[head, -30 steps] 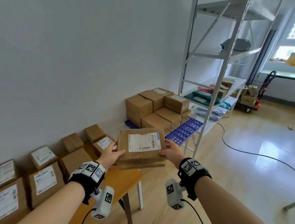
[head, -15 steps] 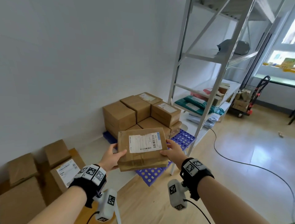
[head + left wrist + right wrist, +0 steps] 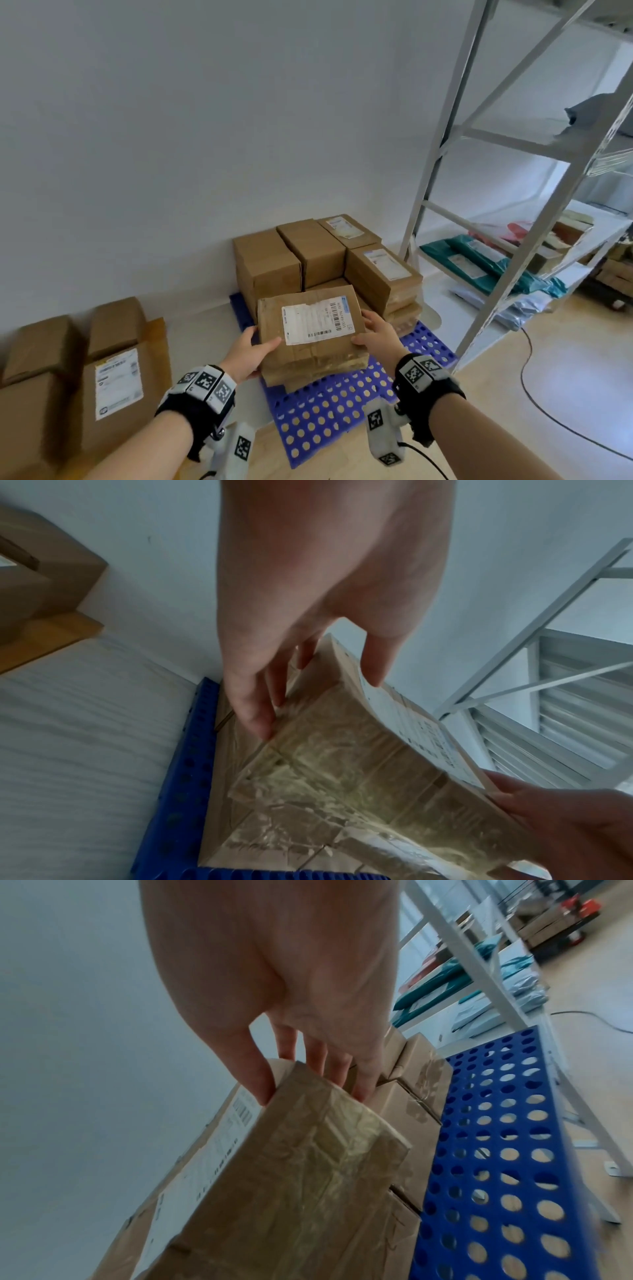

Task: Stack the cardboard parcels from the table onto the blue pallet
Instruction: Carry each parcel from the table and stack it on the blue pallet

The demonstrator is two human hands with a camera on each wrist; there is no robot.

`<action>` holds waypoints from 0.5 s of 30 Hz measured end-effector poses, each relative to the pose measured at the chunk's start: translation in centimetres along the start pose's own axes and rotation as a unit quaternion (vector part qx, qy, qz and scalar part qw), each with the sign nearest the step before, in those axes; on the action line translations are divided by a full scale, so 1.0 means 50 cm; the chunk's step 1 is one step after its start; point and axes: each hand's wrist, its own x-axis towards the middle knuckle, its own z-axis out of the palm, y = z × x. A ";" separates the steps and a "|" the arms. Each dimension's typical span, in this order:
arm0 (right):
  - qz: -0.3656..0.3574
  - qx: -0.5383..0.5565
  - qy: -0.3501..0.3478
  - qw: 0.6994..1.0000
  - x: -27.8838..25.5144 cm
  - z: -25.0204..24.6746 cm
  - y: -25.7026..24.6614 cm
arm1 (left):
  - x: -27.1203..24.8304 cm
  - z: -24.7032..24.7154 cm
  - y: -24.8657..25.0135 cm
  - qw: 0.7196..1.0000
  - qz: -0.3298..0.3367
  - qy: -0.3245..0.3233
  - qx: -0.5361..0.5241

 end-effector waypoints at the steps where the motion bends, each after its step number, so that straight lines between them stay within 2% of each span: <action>1: 0.001 0.001 -0.014 1.000 0.021 -0.009 -0.001 | 0.005 0.012 0.002 1.000 -0.005 0.014 -0.005; 6: 0.022 0.008 -0.093 0.995 0.107 -0.055 -0.004 | 0.017 0.084 0.023 0.995 -0.030 0.092 -0.037; 10: 0.006 -0.017 -0.145 0.989 0.153 -0.087 -0.007 | 0.022 0.128 0.029 0.985 -0.041 0.155 -0.069; 15: -0.011 -0.071 -0.189 0.979 0.198 -0.102 -0.011 | 0.012 0.173 0.031 0.976 -0.058 0.187 -0.097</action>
